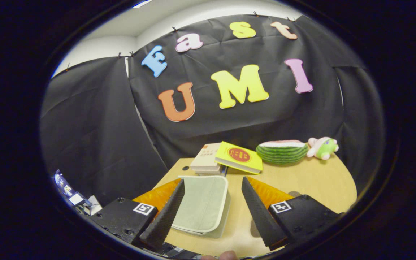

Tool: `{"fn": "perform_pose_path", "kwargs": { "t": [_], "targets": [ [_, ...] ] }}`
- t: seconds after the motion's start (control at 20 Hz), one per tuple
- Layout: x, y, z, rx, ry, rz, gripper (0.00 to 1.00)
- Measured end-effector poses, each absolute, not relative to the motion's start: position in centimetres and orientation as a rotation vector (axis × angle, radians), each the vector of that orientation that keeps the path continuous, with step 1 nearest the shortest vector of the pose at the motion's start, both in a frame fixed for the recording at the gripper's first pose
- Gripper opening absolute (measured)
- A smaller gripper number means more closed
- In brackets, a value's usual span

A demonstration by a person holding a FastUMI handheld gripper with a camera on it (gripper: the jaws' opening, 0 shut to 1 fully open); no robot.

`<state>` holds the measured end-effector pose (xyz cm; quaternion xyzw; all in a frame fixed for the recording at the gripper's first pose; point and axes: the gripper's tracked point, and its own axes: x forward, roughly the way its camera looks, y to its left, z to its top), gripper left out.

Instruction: Open the storage box then place both shoes into the box .Put the left shoe in first, then the right shoe, with the right side of both shoes facing outward in a uniform manner.

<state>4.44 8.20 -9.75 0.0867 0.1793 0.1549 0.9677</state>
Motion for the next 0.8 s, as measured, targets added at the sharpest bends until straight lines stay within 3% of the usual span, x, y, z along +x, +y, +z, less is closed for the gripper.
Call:
{"fn": "perform_pose_path", "kwargs": {
  "t": [0.35, 0.8],
  "targets": [
    [5.5, 8.9, -17.4, 0.276, 0.644, 0.452, 1.0],
    [7.4, 10.4, -24.8, 0.463, 0.869, 0.469, 0.99]
  ]
}}
